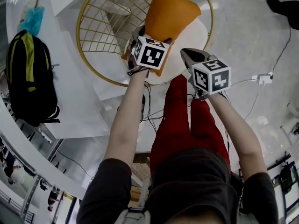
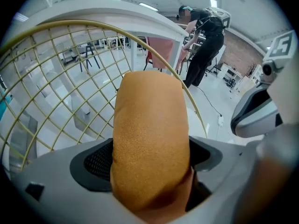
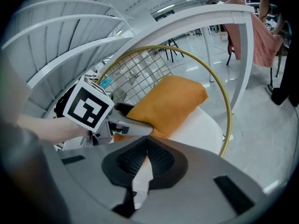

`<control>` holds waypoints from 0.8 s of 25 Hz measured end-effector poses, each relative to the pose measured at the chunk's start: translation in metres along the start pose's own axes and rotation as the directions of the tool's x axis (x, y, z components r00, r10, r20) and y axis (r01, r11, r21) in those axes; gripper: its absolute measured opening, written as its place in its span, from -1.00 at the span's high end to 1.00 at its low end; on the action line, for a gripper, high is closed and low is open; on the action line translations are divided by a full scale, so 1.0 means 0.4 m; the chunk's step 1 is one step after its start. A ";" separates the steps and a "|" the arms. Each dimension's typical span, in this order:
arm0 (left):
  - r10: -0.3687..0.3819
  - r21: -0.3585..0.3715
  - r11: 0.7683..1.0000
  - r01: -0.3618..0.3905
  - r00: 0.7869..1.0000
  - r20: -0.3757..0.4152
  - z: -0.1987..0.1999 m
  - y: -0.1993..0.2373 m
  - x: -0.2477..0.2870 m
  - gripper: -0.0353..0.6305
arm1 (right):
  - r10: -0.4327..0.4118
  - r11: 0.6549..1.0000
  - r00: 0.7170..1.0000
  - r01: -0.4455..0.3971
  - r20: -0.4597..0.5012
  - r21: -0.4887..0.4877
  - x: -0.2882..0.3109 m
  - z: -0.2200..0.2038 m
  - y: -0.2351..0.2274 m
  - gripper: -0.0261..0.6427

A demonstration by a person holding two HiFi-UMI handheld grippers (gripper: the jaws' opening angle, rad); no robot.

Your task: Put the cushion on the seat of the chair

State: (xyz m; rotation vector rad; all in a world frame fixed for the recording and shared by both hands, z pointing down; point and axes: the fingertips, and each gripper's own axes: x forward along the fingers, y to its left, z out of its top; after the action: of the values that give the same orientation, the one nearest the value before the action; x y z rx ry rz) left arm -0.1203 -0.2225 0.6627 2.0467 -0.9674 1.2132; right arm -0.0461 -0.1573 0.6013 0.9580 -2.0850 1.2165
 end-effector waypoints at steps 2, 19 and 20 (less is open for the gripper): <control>-0.001 -0.016 1.000 0.001 1.000 0.015 0.003 0.000 -0.009 -0.54 | 0.003 1.000 1.000 -0.003 -0.001 -0.005 -0.003 0.000 0.002 0.87; -0.001 -0.205 0.978 0.027 0.992 0.124 0.047 0.013 -0.131 -0.40 | 0.008 1.000 0.999 -0.008 0.051 -0.007 -0.060 0.044 0.030 0.87; 0.007 -0.217 0.976 0.022 0.991 0.132 0.051 0.013 -0.140 -0.26 | 0.008 1.000 0.998 -0.008 0.057 -0.011 -0.066 0.049 0.031 0.87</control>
State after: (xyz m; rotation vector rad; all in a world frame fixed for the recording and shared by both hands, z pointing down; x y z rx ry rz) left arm -0.1331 -0.2244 0.6044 1.9726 -1.1023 0.9314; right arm -0.0419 -0.1625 0.5669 0.9911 -2.1388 1.1943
